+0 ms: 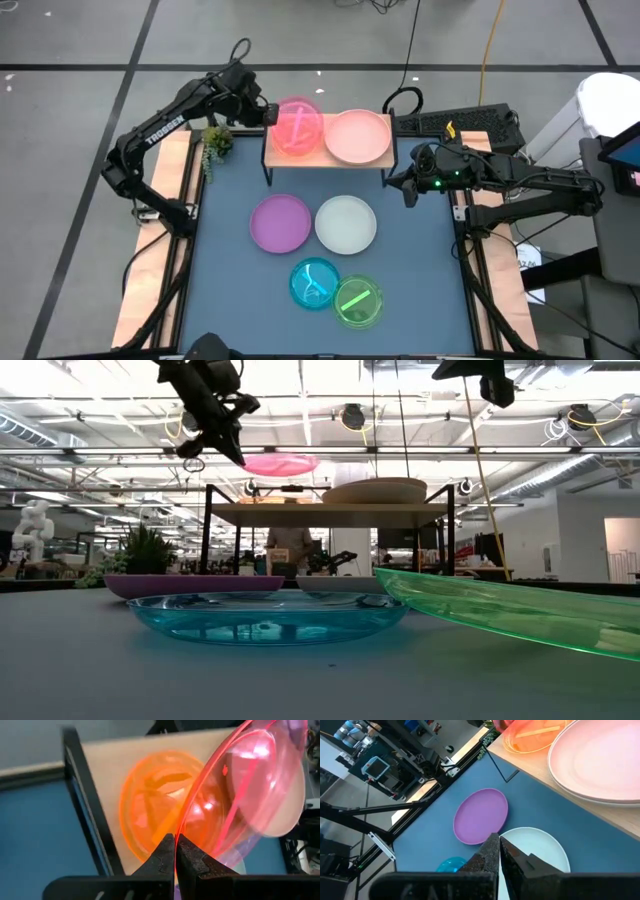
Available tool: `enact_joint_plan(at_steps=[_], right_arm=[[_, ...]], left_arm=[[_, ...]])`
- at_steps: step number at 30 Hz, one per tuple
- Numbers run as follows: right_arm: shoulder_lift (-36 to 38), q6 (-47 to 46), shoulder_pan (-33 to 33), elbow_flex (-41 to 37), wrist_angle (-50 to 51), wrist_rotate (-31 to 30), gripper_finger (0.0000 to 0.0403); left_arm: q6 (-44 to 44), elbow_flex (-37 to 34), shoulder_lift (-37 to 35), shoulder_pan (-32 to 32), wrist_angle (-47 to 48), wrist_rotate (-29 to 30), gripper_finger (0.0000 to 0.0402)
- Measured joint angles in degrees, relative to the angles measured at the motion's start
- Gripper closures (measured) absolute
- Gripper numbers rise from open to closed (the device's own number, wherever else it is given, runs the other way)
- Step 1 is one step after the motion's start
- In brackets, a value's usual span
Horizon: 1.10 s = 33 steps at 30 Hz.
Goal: Place and stack plates onto a shelf
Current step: Stack the pink plate on top of the orange plate on the shelf
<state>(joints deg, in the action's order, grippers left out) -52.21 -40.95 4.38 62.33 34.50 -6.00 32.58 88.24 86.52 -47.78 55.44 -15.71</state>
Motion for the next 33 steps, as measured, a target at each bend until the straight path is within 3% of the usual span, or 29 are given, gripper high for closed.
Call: enact_joint_plan(at_steps=[7, 14, 24, 33], right_arm=[[0.0, -0.2, 0.0, 0.0, 0.0, 0.0, 0.0403], [0.0, 1.5, 0.1, 0.0, 0.0, -1.6, 0.0403], [0.0, 2.8, 0.1, 0.0, 0.2, -3.2, 0.0403], [0.0, 2.7, 0.1, 0.0, 0.6, -3.2, 0.0403]], left_arm=[[-1.9, 6.5, 2.5, -5.2, 3.8, -5.9, 0.0401], [-9.3, 14.3, 9.0, -4.9, 21.1, -6.5, 0.0401], [-7.9, 15.4, 12.3, -3.3, 19.2, -4.4, 0.0399], [-7.1, 15.4, 13.7, -1.7, 18.6, -2.8, 0.0373]])
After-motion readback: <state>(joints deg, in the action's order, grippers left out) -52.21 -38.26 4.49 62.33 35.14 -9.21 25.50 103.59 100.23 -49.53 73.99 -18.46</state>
